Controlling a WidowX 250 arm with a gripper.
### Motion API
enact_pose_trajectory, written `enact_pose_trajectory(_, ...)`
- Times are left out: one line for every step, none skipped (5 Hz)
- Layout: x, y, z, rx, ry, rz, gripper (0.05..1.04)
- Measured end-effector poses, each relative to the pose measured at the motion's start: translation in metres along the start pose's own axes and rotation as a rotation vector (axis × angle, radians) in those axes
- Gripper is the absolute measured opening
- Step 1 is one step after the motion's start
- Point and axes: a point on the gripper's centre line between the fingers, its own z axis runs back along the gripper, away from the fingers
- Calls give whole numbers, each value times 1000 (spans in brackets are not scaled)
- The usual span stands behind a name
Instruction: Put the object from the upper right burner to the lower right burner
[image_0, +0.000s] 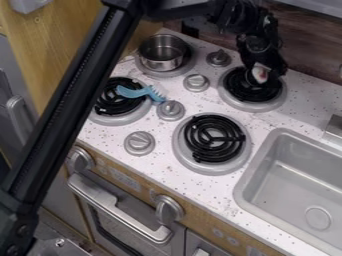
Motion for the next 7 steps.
enact_pose_trajectory(-5, 9, -2, 54, 27, -21, 999)
enact_pose_trajectory(-8, 9, -3, 64, 33, -41, 970)
enact_pose_trajectory(-14, 3, -5, 27, 29, -31, 731)
enact_pose_trajectory(-23, -2, 6, -12, 55, -68, 570)
enact_pose_trajectory(-25, 9, 40, -53, 27, -28, 510)
enact_pose_trajectory(-29, 25, 81, -68, 24, -5, 499)
enact_pose_trajectory(-61, 49, 96, -54, 116, 6, 499)
